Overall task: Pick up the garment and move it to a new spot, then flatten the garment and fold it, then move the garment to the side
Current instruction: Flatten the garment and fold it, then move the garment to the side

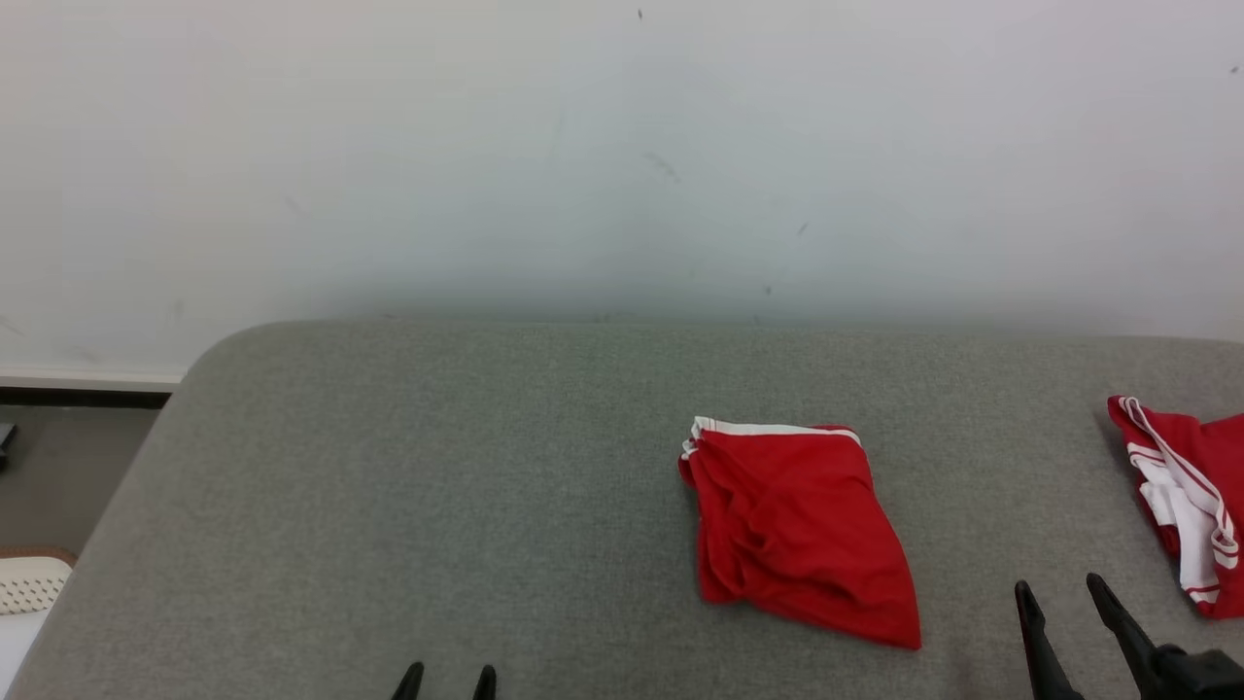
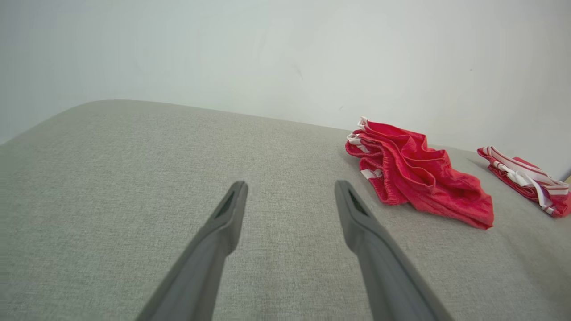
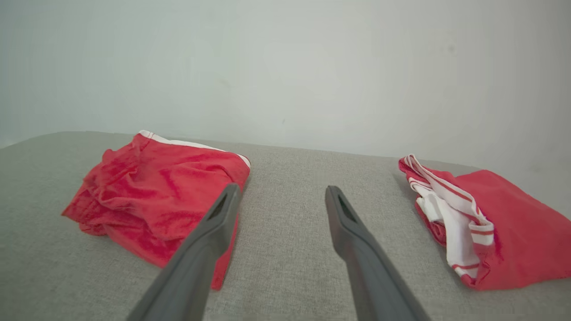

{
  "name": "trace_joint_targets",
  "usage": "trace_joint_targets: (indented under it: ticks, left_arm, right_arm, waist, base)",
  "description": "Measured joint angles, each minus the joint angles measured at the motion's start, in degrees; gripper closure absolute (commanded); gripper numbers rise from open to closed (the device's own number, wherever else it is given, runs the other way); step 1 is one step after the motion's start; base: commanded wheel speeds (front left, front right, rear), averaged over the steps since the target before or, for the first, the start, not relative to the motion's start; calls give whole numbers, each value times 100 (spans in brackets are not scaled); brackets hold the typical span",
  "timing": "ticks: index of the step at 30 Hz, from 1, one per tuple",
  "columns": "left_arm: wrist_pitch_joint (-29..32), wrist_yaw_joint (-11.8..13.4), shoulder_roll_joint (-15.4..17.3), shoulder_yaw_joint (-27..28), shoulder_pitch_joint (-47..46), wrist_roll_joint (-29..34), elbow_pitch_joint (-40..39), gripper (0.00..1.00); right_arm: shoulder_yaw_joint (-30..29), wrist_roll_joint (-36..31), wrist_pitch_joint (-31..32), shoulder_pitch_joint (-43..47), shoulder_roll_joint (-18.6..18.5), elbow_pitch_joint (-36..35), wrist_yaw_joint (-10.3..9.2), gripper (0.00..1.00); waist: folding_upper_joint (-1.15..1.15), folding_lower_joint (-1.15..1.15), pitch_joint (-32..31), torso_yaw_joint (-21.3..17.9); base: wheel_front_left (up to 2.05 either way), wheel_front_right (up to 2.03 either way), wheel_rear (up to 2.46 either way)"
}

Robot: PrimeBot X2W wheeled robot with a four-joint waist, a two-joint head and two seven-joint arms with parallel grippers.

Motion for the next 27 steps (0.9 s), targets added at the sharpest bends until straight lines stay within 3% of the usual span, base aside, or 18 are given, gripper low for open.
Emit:
trace_joint_targets:
  ticks: [9,27]
  left_arm:
    - [0,-31,-3,129,194,30,-83,0]
    - [1,25,-4,100,243,7,-222,0]
  right_arm:
    - [-133,325,-291,545,-158,96,0,0]
    - [-81,598,-318,460,-180,52,0,0]
  waist:
    - [0,0,-158,16]
    - [0,0,-121,61]
  base:
    - [0,0,0]
    - [0,0,0]
